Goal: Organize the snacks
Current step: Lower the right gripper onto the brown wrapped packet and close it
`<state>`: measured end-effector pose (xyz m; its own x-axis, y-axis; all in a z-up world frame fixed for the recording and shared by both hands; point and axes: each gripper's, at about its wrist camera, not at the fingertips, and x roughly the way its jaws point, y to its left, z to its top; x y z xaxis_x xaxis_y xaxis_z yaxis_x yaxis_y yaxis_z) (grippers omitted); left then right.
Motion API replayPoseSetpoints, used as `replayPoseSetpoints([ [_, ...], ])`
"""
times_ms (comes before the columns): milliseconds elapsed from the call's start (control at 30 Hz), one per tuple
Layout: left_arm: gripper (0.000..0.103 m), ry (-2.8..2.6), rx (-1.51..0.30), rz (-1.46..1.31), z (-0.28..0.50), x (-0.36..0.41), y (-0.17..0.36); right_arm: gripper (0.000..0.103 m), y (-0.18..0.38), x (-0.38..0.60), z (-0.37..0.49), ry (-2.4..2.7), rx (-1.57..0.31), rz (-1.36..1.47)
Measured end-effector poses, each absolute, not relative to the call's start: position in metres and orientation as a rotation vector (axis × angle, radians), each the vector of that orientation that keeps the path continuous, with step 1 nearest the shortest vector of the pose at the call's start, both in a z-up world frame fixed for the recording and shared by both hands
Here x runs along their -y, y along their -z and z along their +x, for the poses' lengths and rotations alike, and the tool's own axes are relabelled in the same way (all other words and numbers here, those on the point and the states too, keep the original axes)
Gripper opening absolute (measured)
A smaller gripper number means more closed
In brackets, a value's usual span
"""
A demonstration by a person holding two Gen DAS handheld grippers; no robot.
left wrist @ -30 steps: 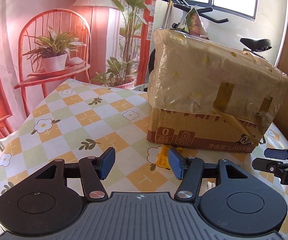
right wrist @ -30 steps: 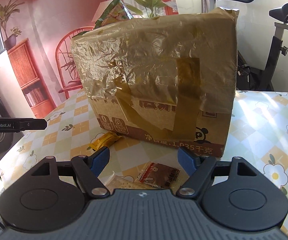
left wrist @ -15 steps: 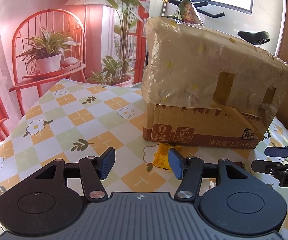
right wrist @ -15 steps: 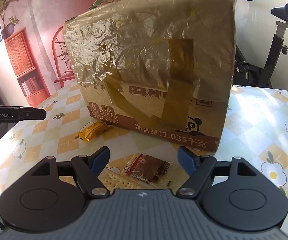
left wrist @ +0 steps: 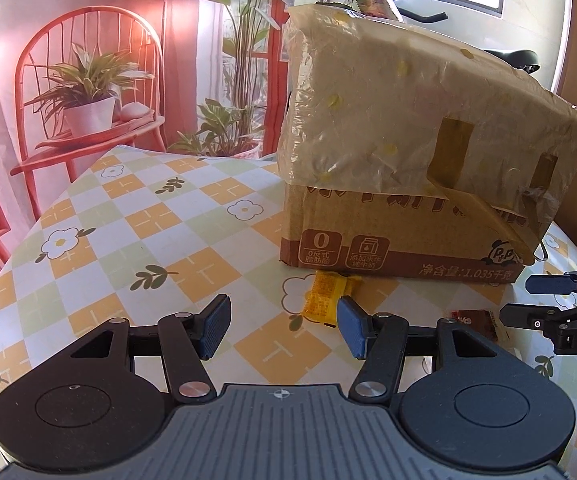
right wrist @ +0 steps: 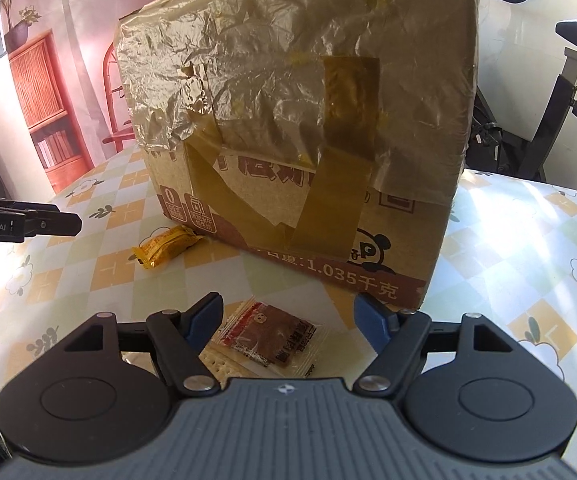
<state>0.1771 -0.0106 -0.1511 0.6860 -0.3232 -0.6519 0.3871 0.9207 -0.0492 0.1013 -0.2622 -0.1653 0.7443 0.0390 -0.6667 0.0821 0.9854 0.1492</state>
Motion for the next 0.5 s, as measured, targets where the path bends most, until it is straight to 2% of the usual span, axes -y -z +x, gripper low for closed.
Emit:
replayPoseSetpoints([
  [500,0.061,0.424,-0.797,0.03,0.178,0.024,0.168,0.071,0.192,0.258,0.114,-0.026,-0.898,0.012],
])
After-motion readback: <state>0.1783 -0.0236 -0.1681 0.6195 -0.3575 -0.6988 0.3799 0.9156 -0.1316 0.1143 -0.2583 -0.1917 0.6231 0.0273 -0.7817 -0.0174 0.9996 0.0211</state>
